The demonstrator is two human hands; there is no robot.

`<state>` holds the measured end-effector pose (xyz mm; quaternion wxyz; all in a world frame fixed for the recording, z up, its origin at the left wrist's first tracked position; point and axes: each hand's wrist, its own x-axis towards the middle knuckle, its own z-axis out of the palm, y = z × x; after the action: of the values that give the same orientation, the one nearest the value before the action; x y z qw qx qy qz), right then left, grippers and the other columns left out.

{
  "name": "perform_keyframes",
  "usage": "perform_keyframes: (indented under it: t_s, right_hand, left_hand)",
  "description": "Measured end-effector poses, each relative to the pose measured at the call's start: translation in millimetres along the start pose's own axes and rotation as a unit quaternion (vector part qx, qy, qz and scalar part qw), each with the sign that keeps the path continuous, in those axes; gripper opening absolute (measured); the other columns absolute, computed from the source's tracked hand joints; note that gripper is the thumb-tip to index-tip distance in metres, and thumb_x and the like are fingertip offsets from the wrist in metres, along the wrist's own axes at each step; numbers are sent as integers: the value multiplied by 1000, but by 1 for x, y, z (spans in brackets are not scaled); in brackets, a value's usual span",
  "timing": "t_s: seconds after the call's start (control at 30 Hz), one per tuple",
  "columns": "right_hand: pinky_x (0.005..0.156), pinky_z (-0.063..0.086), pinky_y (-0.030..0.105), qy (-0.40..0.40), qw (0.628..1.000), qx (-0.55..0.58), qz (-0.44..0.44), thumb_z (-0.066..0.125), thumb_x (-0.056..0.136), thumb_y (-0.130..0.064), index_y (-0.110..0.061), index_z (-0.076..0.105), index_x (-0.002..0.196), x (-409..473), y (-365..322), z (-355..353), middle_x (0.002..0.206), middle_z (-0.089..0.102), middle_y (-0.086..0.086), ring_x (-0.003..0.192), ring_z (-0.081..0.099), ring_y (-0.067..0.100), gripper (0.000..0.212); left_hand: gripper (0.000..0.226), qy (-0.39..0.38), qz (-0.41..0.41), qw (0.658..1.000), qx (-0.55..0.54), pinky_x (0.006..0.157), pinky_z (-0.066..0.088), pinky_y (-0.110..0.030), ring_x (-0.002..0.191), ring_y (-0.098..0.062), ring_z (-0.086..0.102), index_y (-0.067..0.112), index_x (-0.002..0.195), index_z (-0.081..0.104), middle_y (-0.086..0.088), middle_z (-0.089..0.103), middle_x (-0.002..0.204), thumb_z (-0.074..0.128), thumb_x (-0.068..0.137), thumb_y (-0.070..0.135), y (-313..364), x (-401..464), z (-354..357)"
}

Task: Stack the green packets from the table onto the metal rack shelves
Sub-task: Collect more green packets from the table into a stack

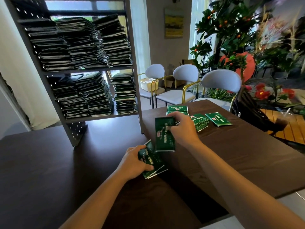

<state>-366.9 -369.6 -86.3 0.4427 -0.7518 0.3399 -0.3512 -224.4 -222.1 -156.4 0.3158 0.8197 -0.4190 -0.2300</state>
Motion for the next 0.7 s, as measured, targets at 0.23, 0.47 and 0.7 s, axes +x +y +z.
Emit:
perform_keyframes:
  t_s: [0.23,0.47,0.7]
  right_hand:
    - [88,60,43,-109,992,22,51,71,82,9,-27,64,96,11,30,21,107,72,8,102,69,24,39]
    - [92,51,37,-78,979,-187,-15,61,96,-39,-26,60,126,34,65,39,117,67,0,108,61,19,33]
    - [112,33,47,-106,905,-412,-9,50,94,-28,-17,42,148,100,88,45,158,32,13,143,27,35,56]
  left_hand:
    - [32,99,4,992,-76,79,45,-24,101,-8,57,18,131,61,-2,63,129,47,105,32,13,10,3]
    - [75,41,47,998,-11,88,56,-25,128,-19,54,48,155,19,2,37,157,63,98,28,1,15,17]
    - [53,5,58,983,175,122,25,-38,152,-23,20,36,156,30,-1,12,168,41,105,46,15,0,22]
